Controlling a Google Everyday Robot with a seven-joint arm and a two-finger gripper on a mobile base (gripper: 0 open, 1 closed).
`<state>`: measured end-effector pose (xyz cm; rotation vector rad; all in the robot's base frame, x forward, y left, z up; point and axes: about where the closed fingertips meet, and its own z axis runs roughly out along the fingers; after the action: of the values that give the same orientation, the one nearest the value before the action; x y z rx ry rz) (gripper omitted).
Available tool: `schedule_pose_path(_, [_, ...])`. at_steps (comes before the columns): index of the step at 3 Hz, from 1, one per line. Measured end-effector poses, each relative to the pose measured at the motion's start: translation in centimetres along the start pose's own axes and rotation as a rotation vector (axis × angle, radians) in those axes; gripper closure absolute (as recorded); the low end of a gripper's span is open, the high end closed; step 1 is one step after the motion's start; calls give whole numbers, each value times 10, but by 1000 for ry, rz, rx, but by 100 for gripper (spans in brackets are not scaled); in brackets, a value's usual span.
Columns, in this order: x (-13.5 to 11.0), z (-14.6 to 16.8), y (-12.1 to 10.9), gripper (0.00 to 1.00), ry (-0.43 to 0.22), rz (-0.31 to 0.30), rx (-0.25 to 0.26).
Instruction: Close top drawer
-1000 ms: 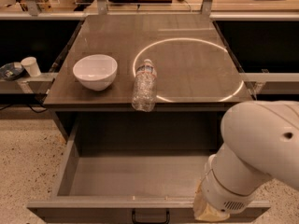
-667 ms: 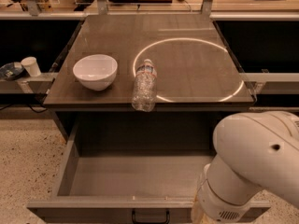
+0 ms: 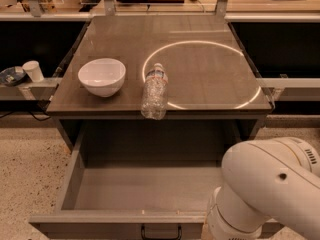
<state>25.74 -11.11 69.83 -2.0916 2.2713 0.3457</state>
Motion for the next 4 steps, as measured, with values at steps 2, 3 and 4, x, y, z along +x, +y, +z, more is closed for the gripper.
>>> schedule_pose_path(2, [13,42,3,82,18,18,55])
schedule_pose_path(3, [15,47,1,57,12,20,69])
schedule_pose_path(4, [15,47,1,35,12,20,69])
